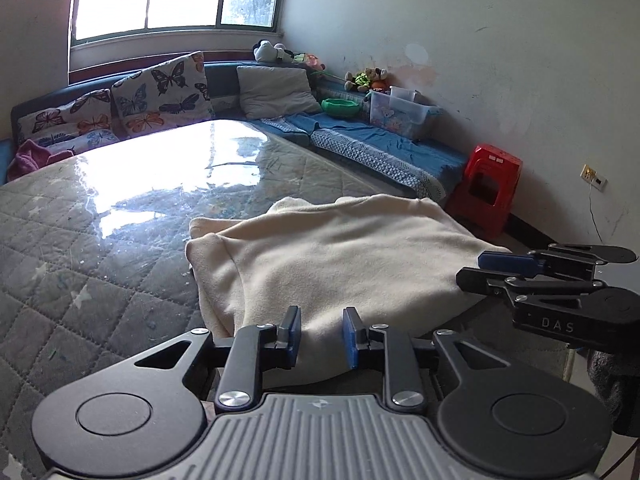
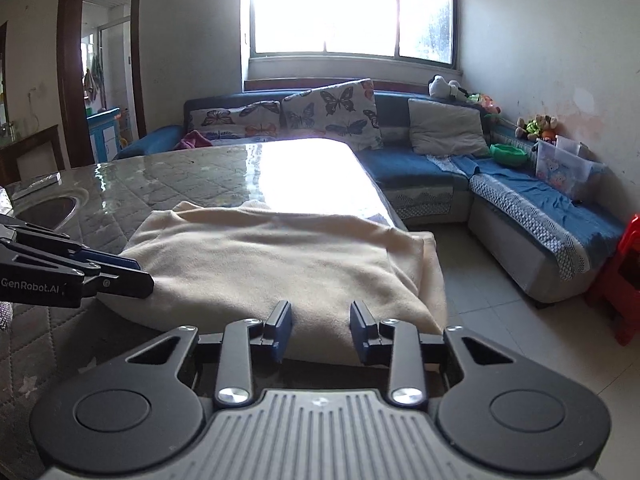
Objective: Fold clothes
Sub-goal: 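Lay the folded edge down and open both grippers, then withdraw both grippers away from the folded shirt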
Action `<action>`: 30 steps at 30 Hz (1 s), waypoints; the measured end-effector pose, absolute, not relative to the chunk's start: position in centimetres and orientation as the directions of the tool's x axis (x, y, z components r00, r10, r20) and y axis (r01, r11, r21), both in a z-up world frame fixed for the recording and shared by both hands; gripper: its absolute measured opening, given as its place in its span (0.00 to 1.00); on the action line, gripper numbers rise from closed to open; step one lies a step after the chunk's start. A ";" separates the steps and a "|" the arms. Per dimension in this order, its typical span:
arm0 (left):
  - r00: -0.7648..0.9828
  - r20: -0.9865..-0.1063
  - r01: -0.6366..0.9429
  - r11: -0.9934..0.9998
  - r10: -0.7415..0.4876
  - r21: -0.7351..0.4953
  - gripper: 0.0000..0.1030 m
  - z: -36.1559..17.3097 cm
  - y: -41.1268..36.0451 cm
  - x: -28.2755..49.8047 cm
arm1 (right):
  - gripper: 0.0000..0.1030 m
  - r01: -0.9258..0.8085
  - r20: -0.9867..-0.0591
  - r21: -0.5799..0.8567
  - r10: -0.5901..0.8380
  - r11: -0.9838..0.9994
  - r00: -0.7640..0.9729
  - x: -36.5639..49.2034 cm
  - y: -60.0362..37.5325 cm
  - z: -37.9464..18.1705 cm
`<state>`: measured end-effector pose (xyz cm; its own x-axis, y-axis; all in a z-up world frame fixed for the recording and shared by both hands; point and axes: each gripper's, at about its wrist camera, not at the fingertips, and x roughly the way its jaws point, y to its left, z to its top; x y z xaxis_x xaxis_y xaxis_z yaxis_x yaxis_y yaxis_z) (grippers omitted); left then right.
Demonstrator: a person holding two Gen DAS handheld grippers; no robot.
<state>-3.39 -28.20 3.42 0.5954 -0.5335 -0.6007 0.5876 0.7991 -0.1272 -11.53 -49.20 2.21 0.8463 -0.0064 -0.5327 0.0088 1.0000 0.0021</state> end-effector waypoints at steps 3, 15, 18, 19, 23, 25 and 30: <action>0.599 -0.600 0.579 0.804 -0.530 -0.134 0.25 3.6 -27.6 -3.6 | 0.31 0.010 -0.529 0.013 -0.002 1.000 0.849 -11.6 -49.1 2.3; 0.633 -0.608 0.538 0.837 -0.479 -0.099 0.55 4.4 -24.9 -5.1 | 0.52 -0.038 -0.519 -0.021 0.022 0.999 0.854 -11.9 -46.4 3.1; 0.642 -0.611 0.521 0.848 -0.464 -0.096 0.61 4.3 -24.0 -5.6 | 0.67 -0.053 -0.516 -0.018 0.036 0.998 0.856 -12.0 -45.5 3.2; 0.645 -0.612 0.515 0.852 -0.457 -0.093 0.66 4.3 -23.8 -5.7 | 0.69 -0.062 -0.515 -0.017 0.044 0.998 0.856 -12.1 -45.0 3.3; 0.656 -0.616 0.498 0.863 -0.437 -0.082 0.74 4.1 -22.8 -6.4 | 0.81 -0.089 -0.512 -0.016 0.069 0.996 0.856 -12.3 -43.6 3.3; 0.661 -0.616 0.487 0.870 -0.428 -0.081 0.80 4.0 -22.3 -6.8 | 0.82 -0.109 -0.512 -0.016 0.085 0.994 0.855 -12.4 -42.7 3.3; 0.677 -0.617 0.445 0.891 -0.401 -0.091 0.87 3.8 -20.8 -7.4 | 0.91 -0.139 -0.514 -0.021 0.108 0.990 0.851 -12.3 -41.1 3.1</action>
<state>-7.40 -20.80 3.79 0.6775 -0.4008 -0.6167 0.4446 0.8911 -0.0907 -12.33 -41.06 3.13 0.8507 0.1084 -0.5143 -0.1387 0.9901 -0.0208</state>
